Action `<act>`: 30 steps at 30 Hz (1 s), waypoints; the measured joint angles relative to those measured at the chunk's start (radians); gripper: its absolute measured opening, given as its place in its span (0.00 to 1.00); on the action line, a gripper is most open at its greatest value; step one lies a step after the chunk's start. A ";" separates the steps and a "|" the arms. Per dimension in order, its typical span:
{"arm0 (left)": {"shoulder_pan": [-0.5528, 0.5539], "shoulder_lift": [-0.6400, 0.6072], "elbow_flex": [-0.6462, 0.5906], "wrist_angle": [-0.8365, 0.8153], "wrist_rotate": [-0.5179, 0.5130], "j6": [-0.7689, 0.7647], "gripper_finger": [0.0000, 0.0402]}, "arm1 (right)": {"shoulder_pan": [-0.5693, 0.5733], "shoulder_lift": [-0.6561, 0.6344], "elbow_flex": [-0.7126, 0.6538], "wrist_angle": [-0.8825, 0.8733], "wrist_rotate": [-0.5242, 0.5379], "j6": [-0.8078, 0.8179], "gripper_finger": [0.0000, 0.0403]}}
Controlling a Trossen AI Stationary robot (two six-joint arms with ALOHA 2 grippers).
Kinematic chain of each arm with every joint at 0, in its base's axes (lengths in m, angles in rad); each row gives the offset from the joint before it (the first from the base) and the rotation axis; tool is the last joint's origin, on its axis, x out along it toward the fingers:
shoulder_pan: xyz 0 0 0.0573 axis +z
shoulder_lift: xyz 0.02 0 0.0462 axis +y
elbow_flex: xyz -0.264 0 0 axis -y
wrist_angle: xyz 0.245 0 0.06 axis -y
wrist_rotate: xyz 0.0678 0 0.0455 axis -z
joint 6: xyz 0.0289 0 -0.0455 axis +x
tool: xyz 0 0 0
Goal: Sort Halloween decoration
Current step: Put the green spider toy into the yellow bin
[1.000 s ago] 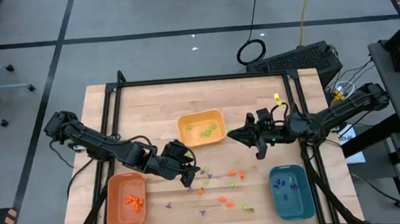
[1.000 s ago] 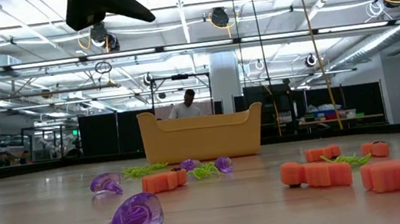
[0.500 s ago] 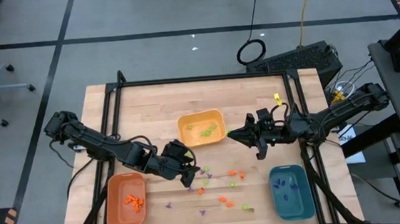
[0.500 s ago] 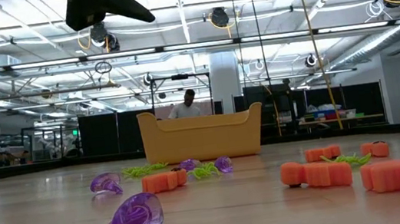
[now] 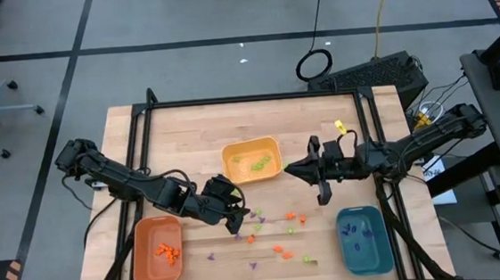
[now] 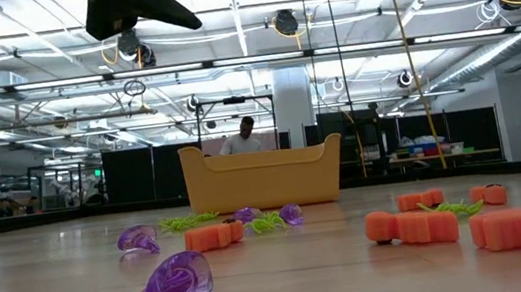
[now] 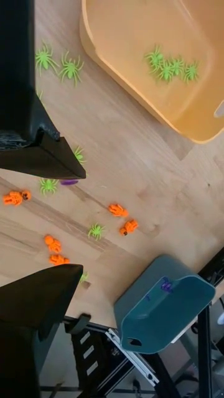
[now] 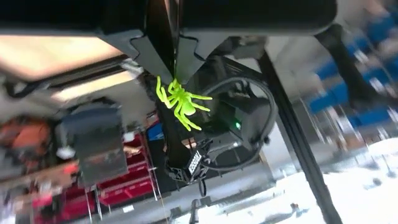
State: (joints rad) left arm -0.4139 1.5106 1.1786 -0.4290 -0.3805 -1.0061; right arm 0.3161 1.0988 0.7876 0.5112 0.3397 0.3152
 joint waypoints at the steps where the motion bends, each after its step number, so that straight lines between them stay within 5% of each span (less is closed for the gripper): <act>1: 0.000 0.000 0.000 0.000 0.000 0.000 0.58 | 0.000 0.000 0.000 -0.003 0.000 -0.053 0.00; 12: 0.000 0.000 0.000 0.000 -0.012 0.001 0.58 | 0.000 0.000 0.000 -0.031 0.000 -0.481 0.00; 30: 0.002 0.000 0.000 -0.008 -0.055 0.027 0.58 | 0.000 0.000 0.000 -0.038 0.004 -0.313 0.00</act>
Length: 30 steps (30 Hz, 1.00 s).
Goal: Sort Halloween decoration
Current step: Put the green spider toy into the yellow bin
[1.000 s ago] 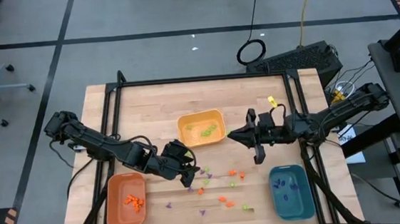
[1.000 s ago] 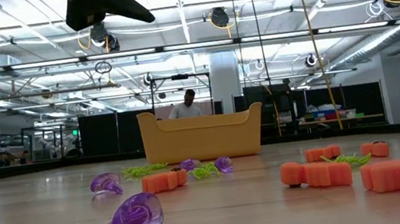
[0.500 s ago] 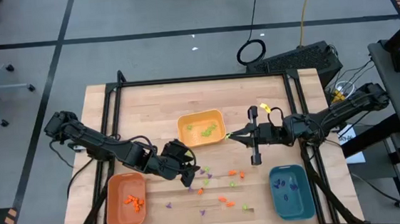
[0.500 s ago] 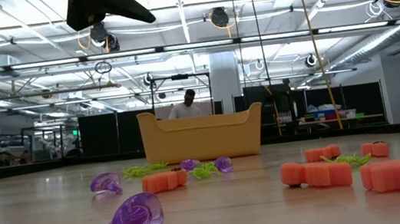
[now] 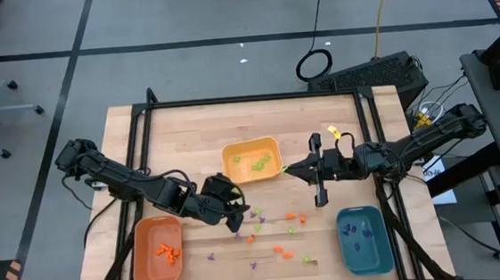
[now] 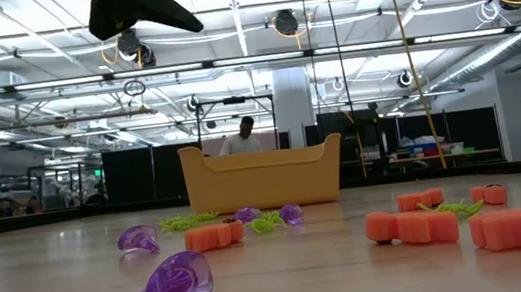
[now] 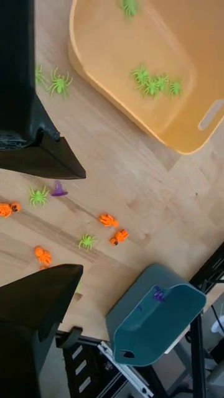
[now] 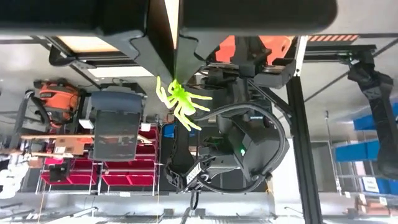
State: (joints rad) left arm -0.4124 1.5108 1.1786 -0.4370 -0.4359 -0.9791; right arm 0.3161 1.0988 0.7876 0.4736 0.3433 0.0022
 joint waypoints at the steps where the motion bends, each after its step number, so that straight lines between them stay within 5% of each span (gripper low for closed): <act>1: 0.000 0.000 0.000 0.000 -0.003 0.000 0.58 | 0.000 0.000 0.000 -0.001 0.002 0.004 0.00; 23: 0.034 0.000 0.000 0.000 -0.049 0.026 0.58 | -0.007 0.078 0.001 -0.093 0.030 0.363 0.00; 30: 0.039 0.000 0.000 0.000 -0.049 0.026 0.58 | -0.065 0.104 0.090 -0.391 0.029 0.500 0.00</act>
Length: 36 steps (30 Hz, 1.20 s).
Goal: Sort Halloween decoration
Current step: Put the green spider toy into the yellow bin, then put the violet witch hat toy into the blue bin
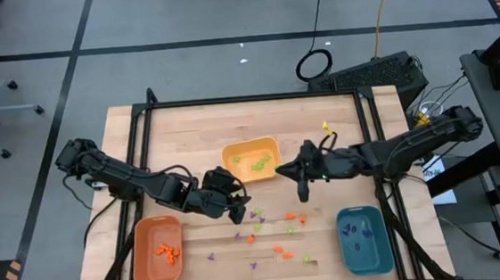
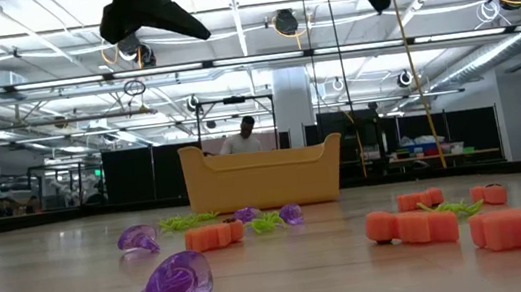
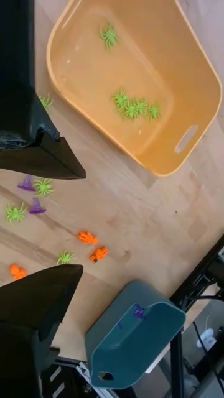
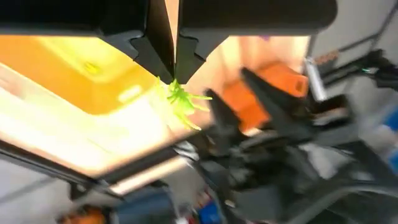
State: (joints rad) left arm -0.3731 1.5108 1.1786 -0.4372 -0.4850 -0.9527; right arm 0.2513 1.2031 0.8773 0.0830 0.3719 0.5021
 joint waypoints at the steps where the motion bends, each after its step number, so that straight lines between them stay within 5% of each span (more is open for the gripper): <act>1: 0.000 0.000 0.000 0.000 0.000 0.000 0.58 | -0.013 0.007 0.025 -0.050 -0.003 0.010 0.00; 6: 0.000 0.000 0.000 -0.003 0.002 0.000 0.58 | -0.078 0.059 0.146 -0.260 -0.012 0.014 0.00; 12: 0.000 0.000 0.000 -0.022 0.007 -0.003 0.58 | -0.169 0.178 0.246 -0.396 -0.142 0.012 0.00; 19: 0.000 0.000 0.000 -0.026 0.051 -0.010 0.58 | -0.234 0.318 0.278 -0.406 -0.244 0.020 0.00; 29: -0.030 0.000 0.000 -0.029 0.118 -0.018 0.58 | -0.290 0.429 0.278 -0.431 -0.241 0.177 0.00; 36: -0.075 0.000 0.000 -0.062 0.118 -0.064 0.58 | -0.303 0.461 0.278 -0.433 -0.258 0.219 0.14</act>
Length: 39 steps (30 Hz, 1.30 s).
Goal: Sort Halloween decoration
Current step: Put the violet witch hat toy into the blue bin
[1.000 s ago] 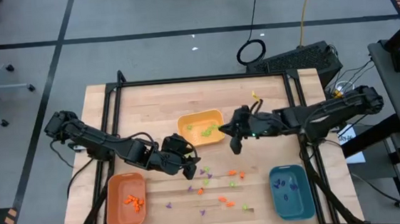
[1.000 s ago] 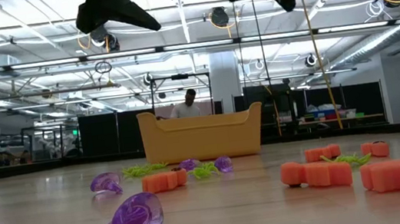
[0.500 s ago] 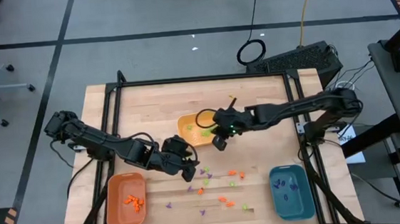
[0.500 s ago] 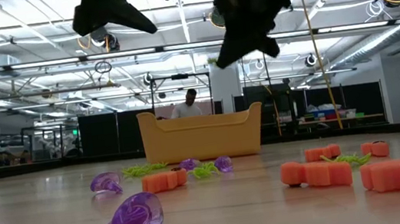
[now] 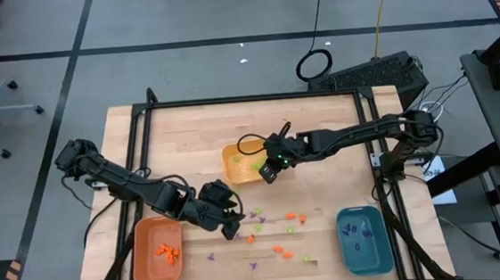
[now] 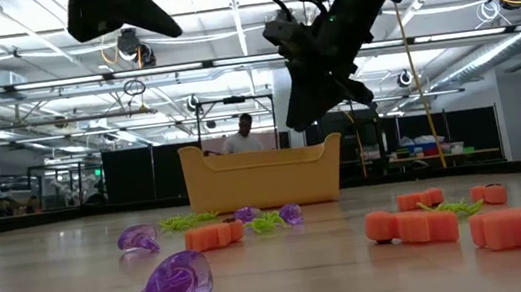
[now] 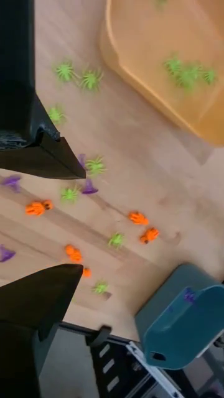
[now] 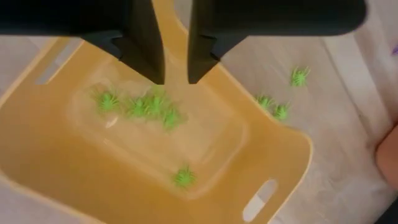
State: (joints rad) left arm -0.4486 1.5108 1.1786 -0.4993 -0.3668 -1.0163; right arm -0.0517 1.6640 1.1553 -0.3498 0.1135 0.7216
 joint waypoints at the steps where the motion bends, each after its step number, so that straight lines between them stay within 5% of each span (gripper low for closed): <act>1: -0.006 0.000 0.000 -0.004 0.000 0.000 0.58 | 0.000 0.000 0.000 -0.001 -0.009 0.000 0.17; 12: -0.064 0.000 0.000 -0.050 0.000 -0.026 0.58 | 0.017 -0.157 0.000 0.008 -0.016 0.015 0.41; 21: -0.087 0.009 0.000 -0.070 0.064 -0.020 0.58 | 0.145 -0.344 0.000 -0.013 -0.013 0.019 0.42; 29: -0.145 0.053 0.000 -0.089 0.196 -0.008 0.58 | 0.299 -0.357 0.000 -0.030 -0.007 0.058 0.42; 39: -0.217 0.152 0.000 -0.078 0.131 -0.178 0.58 | 0.438 -0.344 -0.001 -0.029 0.101 0.120 0.42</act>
State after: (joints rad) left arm -0.6656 1.6631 1.1786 -0.5770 -0.2359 -1.1944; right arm 0.3861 1.3201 1.1545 -0.3790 0.2146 0.8420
